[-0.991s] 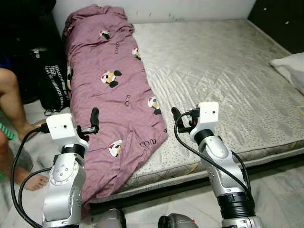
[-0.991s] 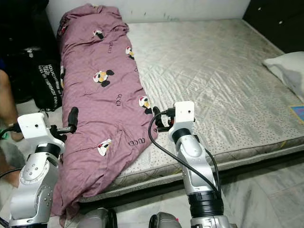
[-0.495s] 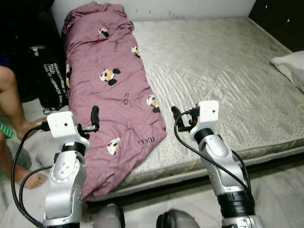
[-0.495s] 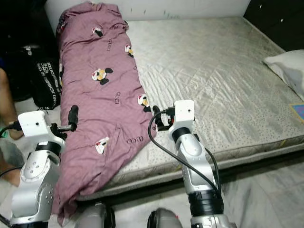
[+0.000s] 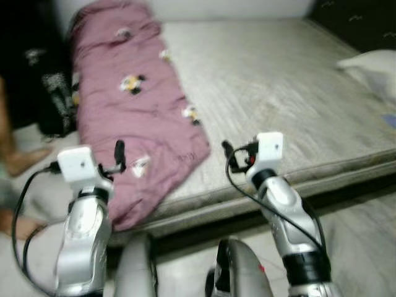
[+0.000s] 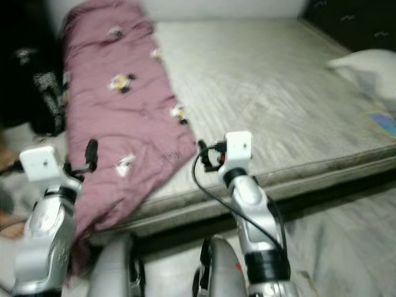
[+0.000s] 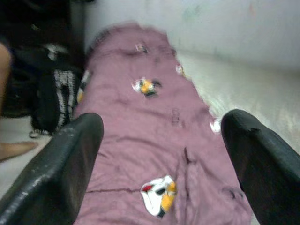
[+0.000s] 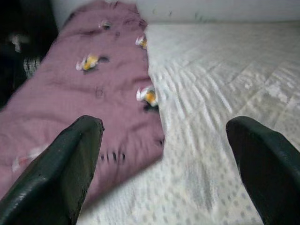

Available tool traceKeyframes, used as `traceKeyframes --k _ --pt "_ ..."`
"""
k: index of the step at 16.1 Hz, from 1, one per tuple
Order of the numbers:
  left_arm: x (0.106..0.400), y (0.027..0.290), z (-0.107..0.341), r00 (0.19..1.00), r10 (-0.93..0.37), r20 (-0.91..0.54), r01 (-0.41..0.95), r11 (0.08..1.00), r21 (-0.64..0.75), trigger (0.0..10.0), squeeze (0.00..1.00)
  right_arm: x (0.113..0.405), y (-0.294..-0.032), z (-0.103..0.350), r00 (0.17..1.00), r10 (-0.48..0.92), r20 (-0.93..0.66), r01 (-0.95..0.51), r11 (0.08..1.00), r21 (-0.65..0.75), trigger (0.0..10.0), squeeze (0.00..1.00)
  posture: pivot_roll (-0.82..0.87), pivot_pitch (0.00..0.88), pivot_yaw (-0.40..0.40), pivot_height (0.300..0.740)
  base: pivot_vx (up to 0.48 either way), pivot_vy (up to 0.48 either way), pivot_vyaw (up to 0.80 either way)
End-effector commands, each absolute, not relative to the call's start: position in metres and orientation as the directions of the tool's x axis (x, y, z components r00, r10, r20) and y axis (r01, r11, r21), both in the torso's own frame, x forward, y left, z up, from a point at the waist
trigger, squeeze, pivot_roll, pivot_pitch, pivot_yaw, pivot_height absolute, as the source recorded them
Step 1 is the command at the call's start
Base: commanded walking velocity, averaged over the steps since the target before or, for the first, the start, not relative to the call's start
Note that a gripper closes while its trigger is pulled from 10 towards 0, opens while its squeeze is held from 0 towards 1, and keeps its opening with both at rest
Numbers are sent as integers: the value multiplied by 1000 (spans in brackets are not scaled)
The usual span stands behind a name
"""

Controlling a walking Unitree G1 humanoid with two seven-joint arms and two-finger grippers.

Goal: Clean up the room

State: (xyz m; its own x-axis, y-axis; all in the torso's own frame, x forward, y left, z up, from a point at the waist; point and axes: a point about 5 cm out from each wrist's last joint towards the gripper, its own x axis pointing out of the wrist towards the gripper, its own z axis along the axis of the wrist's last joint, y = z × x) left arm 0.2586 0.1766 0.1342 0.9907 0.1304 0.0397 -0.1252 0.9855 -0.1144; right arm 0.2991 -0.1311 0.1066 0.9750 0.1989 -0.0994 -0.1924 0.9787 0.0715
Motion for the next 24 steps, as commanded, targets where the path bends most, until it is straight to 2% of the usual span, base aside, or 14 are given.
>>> traceKeyframes --k 1,9,13,18,24 --pt "253 183 126 986 165 3 -164 981 -102 10000 0 304 -125 115 972 223 -76 -218 974 64 10000 0 -8 76 -58 615 0 0 0" --pt "253 181 124 988 152 -8 -152 983 -104 10000 0 303 -124 114 968 236 -85 -231 971 59 10000 0 -6 72 -63 615 0 0 0" --pt "253 180 125 988 155 -6 -155 983 -103 10000 0 303 -123 114 967 238 -86 -233 970 63 10000 0 -8 77 -61 565 0 0 0" --pt "253 182 127 988 151 11 -149 983 -110 10000 0 303 -123 114 967 237 -89 -233 971 61 10000 0 -8 79 -61 560 0 0 0" --pt "252 182 126 989 145 13 -142 982 -124 10000 0 304 -124 114 967 240 -90 -236 970 52 10000 0 -12 84 -63 560 358 0 0"
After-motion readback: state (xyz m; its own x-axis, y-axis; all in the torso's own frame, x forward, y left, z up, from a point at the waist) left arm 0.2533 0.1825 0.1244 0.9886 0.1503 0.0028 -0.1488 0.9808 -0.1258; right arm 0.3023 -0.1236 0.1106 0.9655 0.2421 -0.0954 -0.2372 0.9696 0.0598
